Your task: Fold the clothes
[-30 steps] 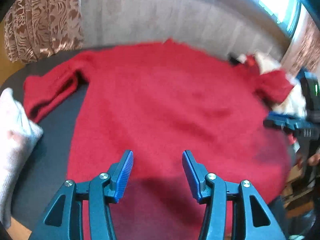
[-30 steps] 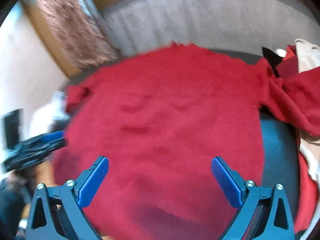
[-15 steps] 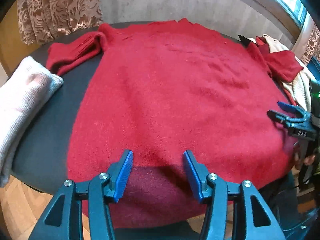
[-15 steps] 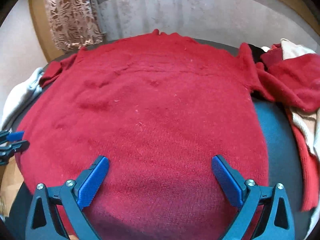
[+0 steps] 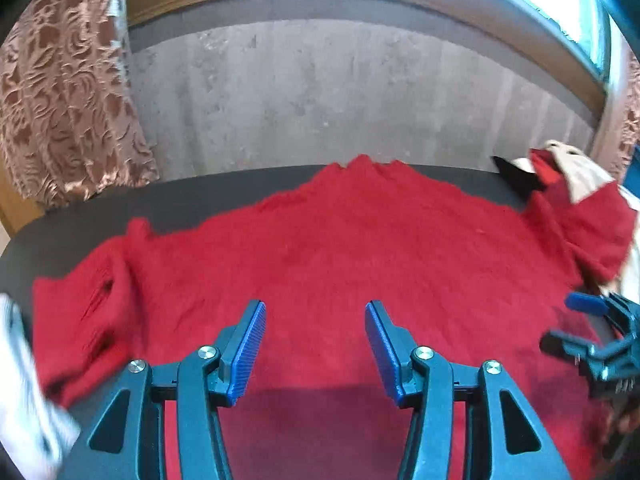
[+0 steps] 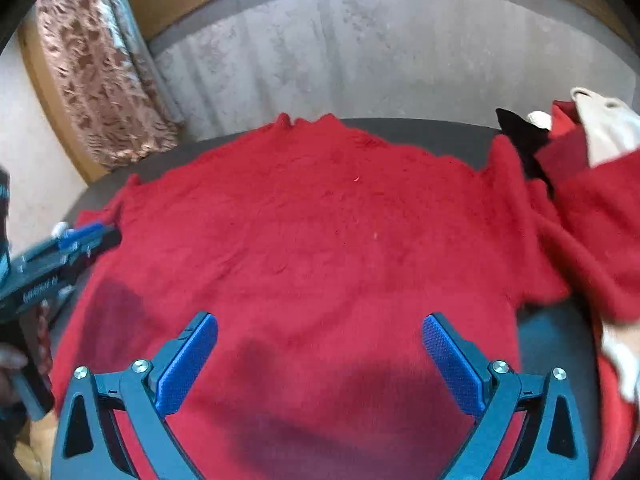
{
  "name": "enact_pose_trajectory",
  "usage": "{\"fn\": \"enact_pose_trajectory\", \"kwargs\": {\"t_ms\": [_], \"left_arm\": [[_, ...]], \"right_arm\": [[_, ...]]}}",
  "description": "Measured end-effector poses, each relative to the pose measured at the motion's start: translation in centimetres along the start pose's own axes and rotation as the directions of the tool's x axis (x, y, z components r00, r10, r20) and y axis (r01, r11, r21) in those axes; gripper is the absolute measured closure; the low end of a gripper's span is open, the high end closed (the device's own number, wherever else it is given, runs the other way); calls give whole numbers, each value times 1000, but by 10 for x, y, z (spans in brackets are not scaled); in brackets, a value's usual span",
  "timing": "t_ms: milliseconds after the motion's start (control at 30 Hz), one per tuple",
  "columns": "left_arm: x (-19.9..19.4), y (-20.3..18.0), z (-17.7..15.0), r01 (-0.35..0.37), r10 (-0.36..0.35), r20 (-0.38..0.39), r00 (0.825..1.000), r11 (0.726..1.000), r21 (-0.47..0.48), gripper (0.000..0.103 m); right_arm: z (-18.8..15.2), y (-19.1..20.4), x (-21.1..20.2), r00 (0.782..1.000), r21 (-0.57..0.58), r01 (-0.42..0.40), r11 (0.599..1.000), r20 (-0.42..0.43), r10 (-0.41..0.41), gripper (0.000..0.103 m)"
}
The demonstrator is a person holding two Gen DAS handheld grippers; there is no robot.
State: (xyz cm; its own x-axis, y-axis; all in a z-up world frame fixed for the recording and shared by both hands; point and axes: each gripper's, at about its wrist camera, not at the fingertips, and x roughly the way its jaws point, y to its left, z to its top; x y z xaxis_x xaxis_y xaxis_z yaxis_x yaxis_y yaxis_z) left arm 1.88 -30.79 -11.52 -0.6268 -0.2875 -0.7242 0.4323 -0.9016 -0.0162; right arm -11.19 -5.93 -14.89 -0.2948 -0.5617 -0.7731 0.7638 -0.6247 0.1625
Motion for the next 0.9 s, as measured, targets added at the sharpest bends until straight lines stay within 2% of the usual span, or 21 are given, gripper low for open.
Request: {"fn": "enact_pose_trajectory", "kwargs": {"t_ms": [100, 167, 200, 233, 333, 400, 600, 800, 867, 900], "left_arm": [[31, 13, 5, -96, 96, 1, 995, 995, -20, 51], [43, 32, -6, -136, 134, -32, 990, 988, -74, 51], [50, 41, -11, -157, 153, -49, 987, 982, -101, 46], [53, 52, -16, -171, 164, -61, 985, 976, -137, 47], [37, 83, -25, -199, 187, -69, 980, 941, -274, 47], [32, 95, -28, -206, 193, -74, 978, 923, -325, 47], [34, 90, -27, -271, 257, -85, 963, 915, -298, 44], [37, 92, -30, -282, 268, -85, 960, 913, -296, 43], [35, 91, -29, -284, 271, -85, 959, 912, -296, 43], [34, 90, -30, -285, 272, -85, 958, 911, -296, 43]], "right_arm": [[14, -2, 35, 998, 11, 42, 999, -43, -41, 0], [16, -5, 52, 996, 23, 63, 998, -62, -61, 0], [14, -5, 52, 995, 12, 82, 997, -52, -81, 0], [14, -4, 54, 994, 1, 98, 995, -45, -98, 0], [22, 3, 65, 992, -19, 119, 993, -43, -120, 0], [27, 7, 70, 992, -20, 117, 993, -40, -118, 0], [28, 17, 73, 994, -46, 101, 994, -42, -103, 0], [22, 2, 54, 1000, 20, 3, 1000, 5, -3, 1], [21, -13, 41, 999, 75, -49, 996, 22, 48, 18], [21, -24, 32, 997, 104, -69, 992, 34, 65, 39]]}}
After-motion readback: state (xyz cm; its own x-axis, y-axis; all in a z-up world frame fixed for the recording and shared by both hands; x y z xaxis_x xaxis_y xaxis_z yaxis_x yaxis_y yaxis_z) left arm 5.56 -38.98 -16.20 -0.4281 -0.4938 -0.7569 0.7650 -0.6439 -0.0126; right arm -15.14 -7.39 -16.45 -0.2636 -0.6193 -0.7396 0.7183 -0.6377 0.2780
